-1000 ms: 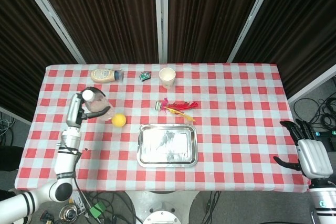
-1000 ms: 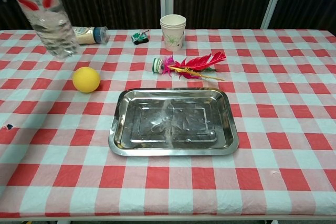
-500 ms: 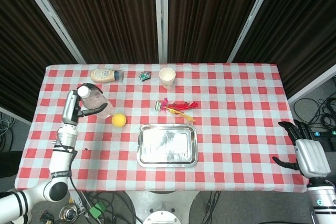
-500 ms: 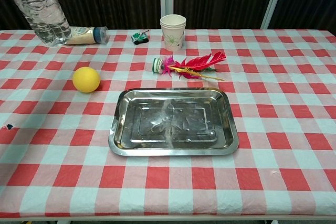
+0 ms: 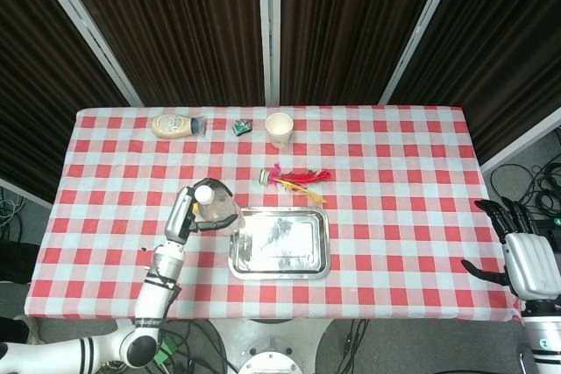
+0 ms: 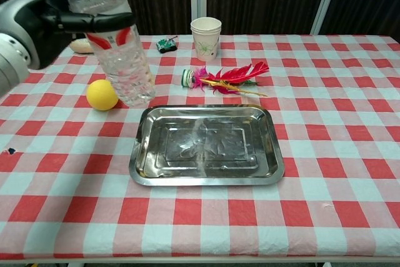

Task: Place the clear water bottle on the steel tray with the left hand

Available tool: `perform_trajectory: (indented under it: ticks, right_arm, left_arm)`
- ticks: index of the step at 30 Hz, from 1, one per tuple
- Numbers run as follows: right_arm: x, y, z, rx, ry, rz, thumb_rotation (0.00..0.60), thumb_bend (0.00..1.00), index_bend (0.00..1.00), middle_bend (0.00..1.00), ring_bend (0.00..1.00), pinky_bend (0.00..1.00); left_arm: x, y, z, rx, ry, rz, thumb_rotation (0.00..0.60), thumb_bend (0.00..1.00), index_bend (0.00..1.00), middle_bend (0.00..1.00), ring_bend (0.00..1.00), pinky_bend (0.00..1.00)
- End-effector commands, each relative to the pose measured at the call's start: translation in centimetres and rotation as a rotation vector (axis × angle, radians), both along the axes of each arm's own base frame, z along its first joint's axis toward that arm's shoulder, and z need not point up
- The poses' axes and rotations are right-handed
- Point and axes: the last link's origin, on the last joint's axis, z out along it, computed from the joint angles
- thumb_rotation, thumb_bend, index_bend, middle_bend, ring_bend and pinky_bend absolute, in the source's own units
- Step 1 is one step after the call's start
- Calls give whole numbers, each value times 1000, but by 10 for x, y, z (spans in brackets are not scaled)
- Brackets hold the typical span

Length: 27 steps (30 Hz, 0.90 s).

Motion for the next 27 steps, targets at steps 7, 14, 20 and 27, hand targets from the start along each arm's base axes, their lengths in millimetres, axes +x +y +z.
perform_trajectory:
  ticks: [7, 14, 20, 27]
  right_arm:
    - [1, 1, 6, -14, -15, 6, 600, 45, 151, 143, 0, 44]
    - [0, 1, 7, -16, -17, 4, 600, 44, 151, 143, 0, 44]
    - [0, 1, 5, -10, -15, 2, 600, 45, 151, 143, 0, 44]
    - [-1, 0, 3, -4, -12, -4, 600, 45, 151, 143, 0, 44]
  left_arm:
    - [14, -7, -46, -31, -26, 25, 600, 188, 555, 591, 462, 502]
    - [5, -12, -68, -66, -12, 61, 600, 187, 550, 588, 461, 499]
    - [-2, -14, -76, -68, -11, 72, 600, 158, 470, 565, 439, 478]
    - [2, -9, -75, -56, -58, 91, 600, 144, 420, 510, 400, 444]
